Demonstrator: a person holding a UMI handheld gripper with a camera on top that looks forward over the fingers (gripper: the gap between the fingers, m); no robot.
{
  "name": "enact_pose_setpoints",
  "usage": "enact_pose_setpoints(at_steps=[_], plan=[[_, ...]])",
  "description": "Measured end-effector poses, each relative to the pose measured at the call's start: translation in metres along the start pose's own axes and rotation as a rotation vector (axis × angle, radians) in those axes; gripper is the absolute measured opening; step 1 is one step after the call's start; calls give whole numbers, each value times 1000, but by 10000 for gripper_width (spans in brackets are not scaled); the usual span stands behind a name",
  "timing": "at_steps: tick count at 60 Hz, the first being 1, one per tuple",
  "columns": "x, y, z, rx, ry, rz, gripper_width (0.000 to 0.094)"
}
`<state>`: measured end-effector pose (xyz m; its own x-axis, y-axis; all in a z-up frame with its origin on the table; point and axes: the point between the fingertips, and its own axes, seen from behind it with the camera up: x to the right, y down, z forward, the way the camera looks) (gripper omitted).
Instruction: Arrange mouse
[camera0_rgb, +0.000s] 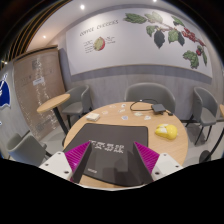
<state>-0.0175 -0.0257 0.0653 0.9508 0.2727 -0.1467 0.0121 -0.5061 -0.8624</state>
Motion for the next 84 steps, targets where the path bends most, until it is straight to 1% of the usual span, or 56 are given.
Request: enact_pose_setpoints(at_steps=[9,16,22,29,32,35,37,43,51,52,54,55,57,58,60,63,66,69,72,75,78,81,84], plan=[[66,1,-2,7,128,9,860],[130,5,5,15,248,19,857],[180,17,16,-25,325,33,852],[221,22,40,-67,371,-6,854],[236,26,47,-101,386,-30,856],[242,15,57,-83,372,-37,847],[247,15,70,-102,372,-40,853],[258,4,77,-136,353,-52,849],[277,-13,105,-156,340,-38,837],[279,-15,108,-159,337,-32,826],[282,-17,115,-161,328,-19,772],[282,-18,119,-161,317,-13,728],[279,-19,126,-162,281,9,600],[280,-21,128,-153,272,15,521],[289,-22,127,-144,295,15,499],[292,-26,129,-128,324,35,440],[296,-26,125,-112,355,50,394],[297,-29,118,-97,389,48,370],[288,-43,108,-46,409,55,361],[256,-59,97,-11,370,72,359],[212,-85,82,50,314,81,359],[168,-105,65,105,281,67,359],[116,-114,55,151,244,44,359]])
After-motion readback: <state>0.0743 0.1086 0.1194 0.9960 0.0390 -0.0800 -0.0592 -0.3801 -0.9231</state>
